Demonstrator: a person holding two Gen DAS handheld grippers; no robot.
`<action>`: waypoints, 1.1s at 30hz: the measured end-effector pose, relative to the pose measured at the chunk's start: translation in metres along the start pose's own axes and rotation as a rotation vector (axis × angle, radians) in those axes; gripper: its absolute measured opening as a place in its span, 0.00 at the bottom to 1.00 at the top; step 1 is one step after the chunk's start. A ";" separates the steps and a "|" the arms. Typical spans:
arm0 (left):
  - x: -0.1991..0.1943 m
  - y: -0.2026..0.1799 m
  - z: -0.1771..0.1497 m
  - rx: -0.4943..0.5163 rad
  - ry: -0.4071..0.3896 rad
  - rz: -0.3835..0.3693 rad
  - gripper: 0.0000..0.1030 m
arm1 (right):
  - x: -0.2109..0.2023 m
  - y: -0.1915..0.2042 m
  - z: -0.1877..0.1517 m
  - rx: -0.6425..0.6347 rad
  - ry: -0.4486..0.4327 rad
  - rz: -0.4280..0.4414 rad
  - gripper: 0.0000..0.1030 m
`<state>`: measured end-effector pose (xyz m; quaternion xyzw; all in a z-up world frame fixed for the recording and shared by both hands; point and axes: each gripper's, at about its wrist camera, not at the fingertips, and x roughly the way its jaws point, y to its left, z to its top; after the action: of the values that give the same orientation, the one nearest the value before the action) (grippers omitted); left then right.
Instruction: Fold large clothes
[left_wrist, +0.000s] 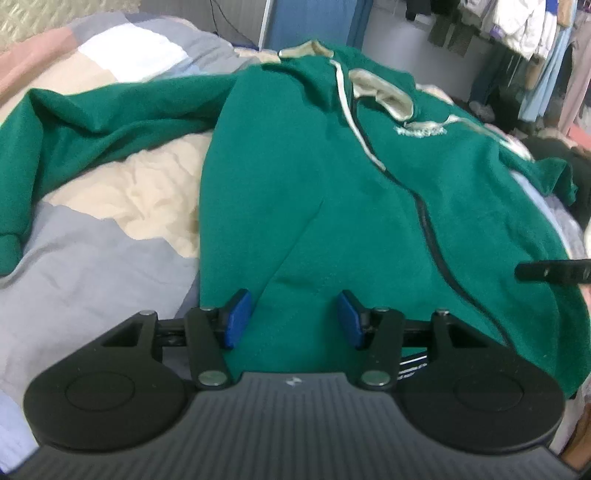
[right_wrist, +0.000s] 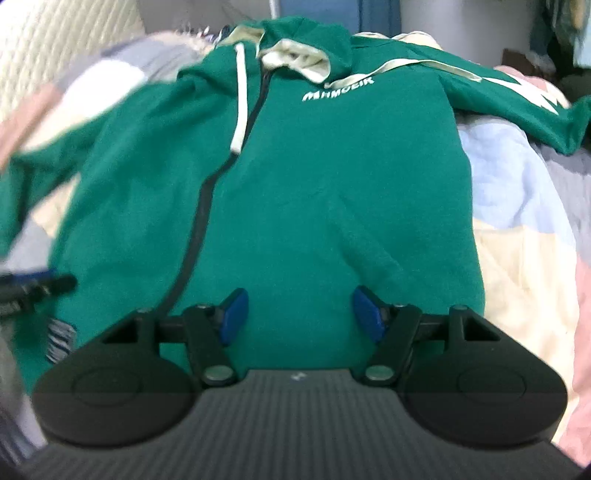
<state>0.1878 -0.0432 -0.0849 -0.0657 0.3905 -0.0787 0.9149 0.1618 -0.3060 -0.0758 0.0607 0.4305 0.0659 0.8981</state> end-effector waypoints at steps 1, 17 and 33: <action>-0.004 -0.001 0.000 -0.001 -0.014 -0.005 0.60 | -0.009 -0.007 0.004 0.047 -0.038 0.027 0.62; -0.018 0.007 0.009 -0.089 -0.114 -0.060 0.63 | 0.011 -0.183 0.044 0.457 -0.266 -0.029 0.88; 0.012 0.001 0.022 -0.080 -0.134 -0.020 0.63 | 0.115 -0.325 0.111 0.762 -0.582 -0.070 0.85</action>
<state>0.2118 -0.0434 -0.0783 -0.1113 0.3303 -0.0673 0.9349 0.3413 -0.6117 -0.1482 0.3868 0.1566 -0.1467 0.8969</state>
